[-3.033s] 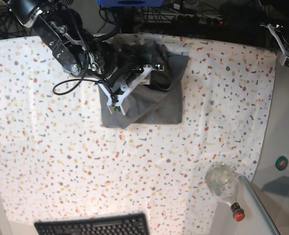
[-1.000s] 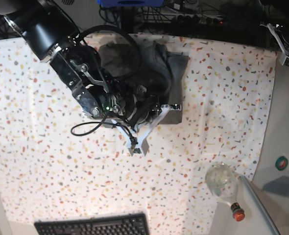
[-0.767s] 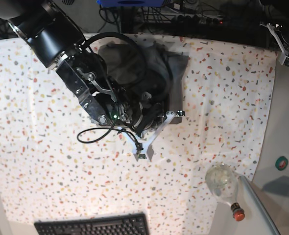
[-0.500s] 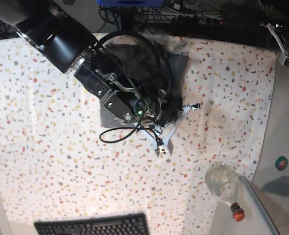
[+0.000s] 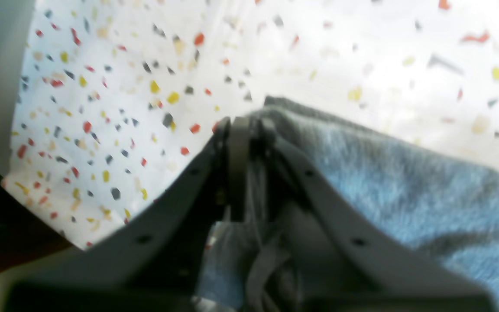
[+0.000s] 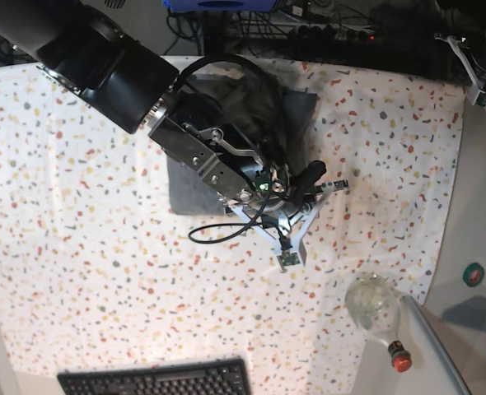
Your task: Layout the t-shirt on the table in an organized manner, then fold the t-shirt properly
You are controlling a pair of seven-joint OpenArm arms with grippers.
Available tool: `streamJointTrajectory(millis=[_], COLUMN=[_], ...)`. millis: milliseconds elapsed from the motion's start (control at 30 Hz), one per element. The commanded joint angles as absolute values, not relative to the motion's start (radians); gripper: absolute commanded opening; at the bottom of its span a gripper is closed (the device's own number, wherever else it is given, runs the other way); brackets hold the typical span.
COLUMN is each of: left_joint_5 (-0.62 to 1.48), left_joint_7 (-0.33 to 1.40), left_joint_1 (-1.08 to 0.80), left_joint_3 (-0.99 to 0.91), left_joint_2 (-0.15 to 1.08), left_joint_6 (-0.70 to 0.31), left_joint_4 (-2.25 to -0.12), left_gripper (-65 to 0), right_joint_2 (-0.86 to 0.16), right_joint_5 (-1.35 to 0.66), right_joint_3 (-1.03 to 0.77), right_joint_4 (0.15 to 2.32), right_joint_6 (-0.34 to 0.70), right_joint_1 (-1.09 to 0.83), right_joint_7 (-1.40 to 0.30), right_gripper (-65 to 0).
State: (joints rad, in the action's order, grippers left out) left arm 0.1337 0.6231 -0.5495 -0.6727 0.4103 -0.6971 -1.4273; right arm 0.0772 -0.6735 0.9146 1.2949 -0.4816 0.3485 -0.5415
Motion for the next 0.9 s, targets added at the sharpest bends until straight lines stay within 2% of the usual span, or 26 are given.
streamJointTrajectory(millis=[0, 167, 267, 367, 600, 867], left_joint_5=[0.137, 0.137, 0.137, 0.137, 0.137, 0.137], left_joint_7=[0.613, 0.611, 0.615, 0.615, 0.611, 0.611], left_joint_1=[-0.556, -0.553, -0.532, -0.530, -0.527, -0.532], left_joint_3=[-0.684, -0.682, -0.682, -0.682, -0.682, -0.690], left_joint_2=[0.432, 0.435, 0.435, 0.435, 0.432, 0.433], left_joint_6=[-0.698, -0.698, -0.698, -0.698, -0.698, -0.698], left_joint_4=[-1.440, -1.440, -1.440, -1.442, -1.442, -1.440], left_gripper=[-65.0, -65.0, -65.0, -65.0, -65.0, -65.0], right_joint_2=[0.088, -0.005, -0.050, -0.077, -0.116, -0.071], right_joint_5=[-0.674, -0.676, -0.674, -0.676, -0.674, -0.674], right_joint_3=[0.912, 0.912, 0.908, 0.903, 0.912, 0.929], right_joint_4=[1.353, 1.578, 1.652, 1.658, 1.511, 1.420], right_joint_6=[-0.476, -0.476, -0.484, -0.510, -0.515, -0.496], right_joint_1=[0.374, 0.367, 0.364, 0.315, 0.248, 0.249], right_joint_7=[-0.518, -0.625, -0.768, -0.912, -0.753, -0.737], right_gripper=[-54.3, -54.3, -55.1, -65.0, -65.0, -65.0])
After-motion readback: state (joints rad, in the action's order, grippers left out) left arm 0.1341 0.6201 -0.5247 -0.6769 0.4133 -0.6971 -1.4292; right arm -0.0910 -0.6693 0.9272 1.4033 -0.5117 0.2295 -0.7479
